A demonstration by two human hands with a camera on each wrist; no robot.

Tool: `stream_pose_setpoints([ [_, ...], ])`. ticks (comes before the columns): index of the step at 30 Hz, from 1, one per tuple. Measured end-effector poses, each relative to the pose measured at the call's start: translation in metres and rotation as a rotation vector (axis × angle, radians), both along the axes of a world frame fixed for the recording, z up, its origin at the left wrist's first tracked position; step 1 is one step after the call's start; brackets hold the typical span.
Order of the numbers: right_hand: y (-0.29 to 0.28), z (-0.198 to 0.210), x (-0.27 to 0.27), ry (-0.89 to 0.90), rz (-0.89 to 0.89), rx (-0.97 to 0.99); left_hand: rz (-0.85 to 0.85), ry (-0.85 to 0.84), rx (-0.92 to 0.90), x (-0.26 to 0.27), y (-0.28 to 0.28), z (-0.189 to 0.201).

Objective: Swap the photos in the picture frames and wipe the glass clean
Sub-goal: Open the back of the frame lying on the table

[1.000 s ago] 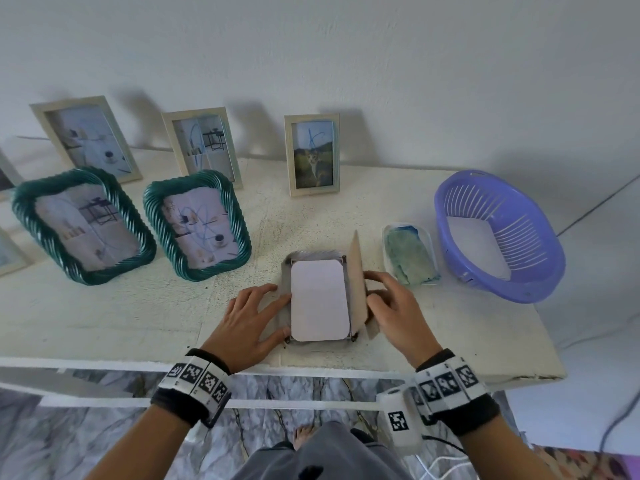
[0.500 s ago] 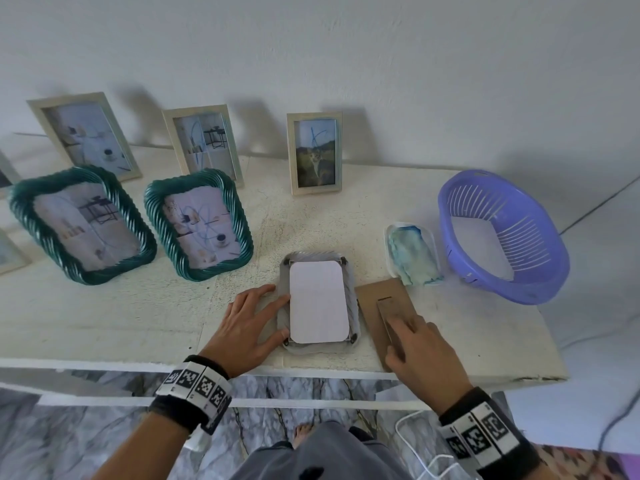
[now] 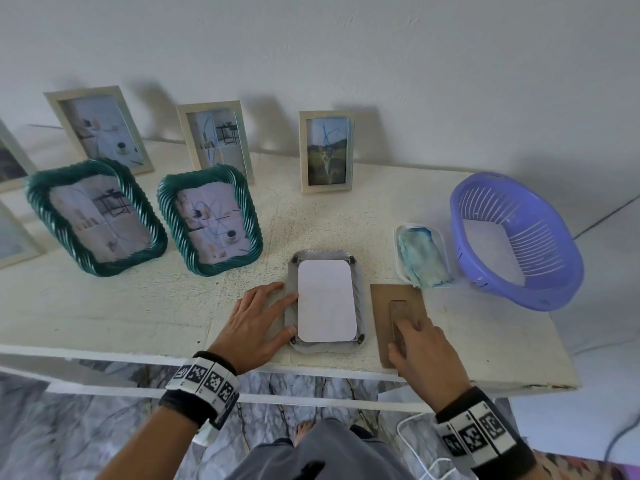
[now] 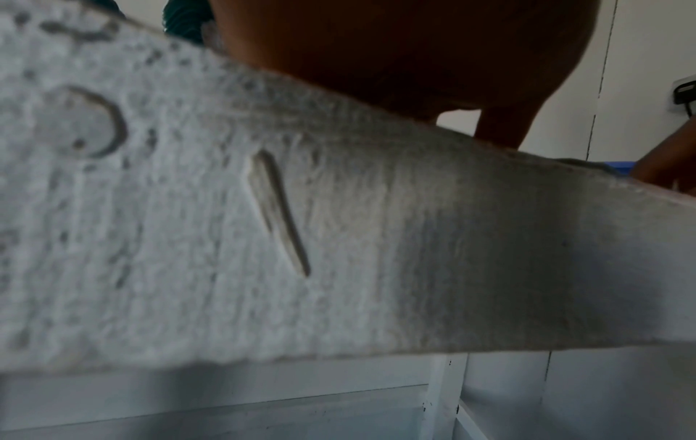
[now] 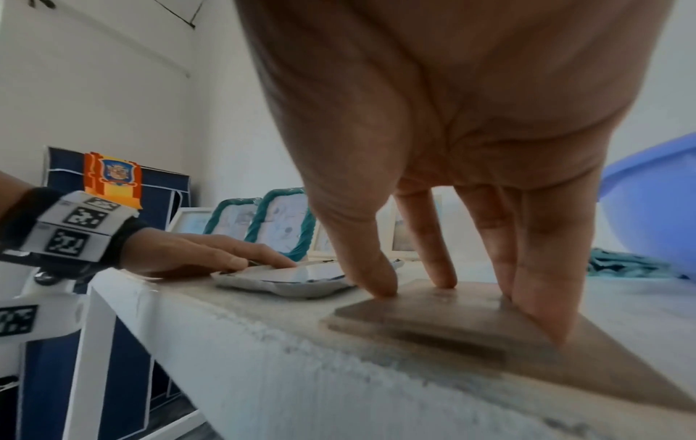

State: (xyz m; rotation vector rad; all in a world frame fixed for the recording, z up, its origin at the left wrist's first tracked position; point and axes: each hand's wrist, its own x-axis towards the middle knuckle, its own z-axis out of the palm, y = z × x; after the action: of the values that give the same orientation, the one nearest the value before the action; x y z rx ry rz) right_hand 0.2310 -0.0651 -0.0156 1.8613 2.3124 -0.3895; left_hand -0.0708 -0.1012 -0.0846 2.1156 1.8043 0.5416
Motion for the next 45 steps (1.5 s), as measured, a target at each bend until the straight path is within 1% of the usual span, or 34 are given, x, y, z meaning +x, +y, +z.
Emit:
stream_pose_setpoints([
  [8,0.026,-0.004,-0.001,0.045,-0.019,0.062,0.004,0.003,0.012,-0.002,-0.001,-0.002],
  [11,0.026,-0.004,-0.004,0.008,-0.042,0.072,0.005,0.003,0.020,-0.001,-0.001,-0.002],
  [12,0.025,-0.001,-0.007,0.010,-0.029,0.105,0.007,0.004,0.022,-0.001,-0.001,-0.002],
  [13,0.023,0.000,-0.012,0.035,0.005,0.158,0.008,0.004,0.024,-0.001,-0.001,-0.002],
  [14,0.021,0.001,-0.017,0.085,0.064,0.219,0.007,0.004,0.024,-0.001,-0.001,-0.002],
  [15,0.019,0.003,-0.025,0.145,0.149,0.238,0.006,0.005,0.026,-0.002,-0.001,-0.002],
  [17,0.016,0.002,-0.040,0.230,0.333,0.167,0.000,0.008,0.031,-0.002,-0.001,-0.003],
  [18,0.015,0.000,-0.048,0.245,0.398,0.125,-0.001,0.009,0.033,-0.003,0.000,-0.003],
  [20,0.015,-0.008,-0.061,0.244,0.491,0.103,-0.002,0.013,0.036,-0.002,-0.001,-0.004],
  [22,0.017,-0.014,-0.070,0.219,0.540,0.106,0.006,0.021,0.038,-0.002,-0.002,-0.003],
  [25,0.023,-0.019,-0.076,0.197,0.559,0.153,0.008,0.026,0.034,-0.001,-0.002,-0.002],
  [29,0.024,-0.023,-0.077,0.185,0.605,0.249,0.007,0.030,0.028,0.000,-0.002,-0.003],
  [32,0.019,-0.025,-0.077,0.242,0.601,0.286,0.018,0.029,0.020,0.000,-0.002,-0.004],
  [35,0.014,-0.023,-0.075,0.322,0.547,0.238,0.025,0.014,0.017,0.000,-0.002,-0.004],
  [38,0.012,-0.017,-0.075,0.351,0.505,0.191,0.012,0.004,0.027,0.001,-0.003,-0.002],
  [42,0.014,-0.011,-0.075,0.393,0.450,0.217,0.007,-0.004,0.027,0.001,-0.004,-0.001],
  [45,0.014,-0.006,-0.070,0.486,0.386,0.212,0.000,0.009,0.024,0.001,-0.005,0.000],
])
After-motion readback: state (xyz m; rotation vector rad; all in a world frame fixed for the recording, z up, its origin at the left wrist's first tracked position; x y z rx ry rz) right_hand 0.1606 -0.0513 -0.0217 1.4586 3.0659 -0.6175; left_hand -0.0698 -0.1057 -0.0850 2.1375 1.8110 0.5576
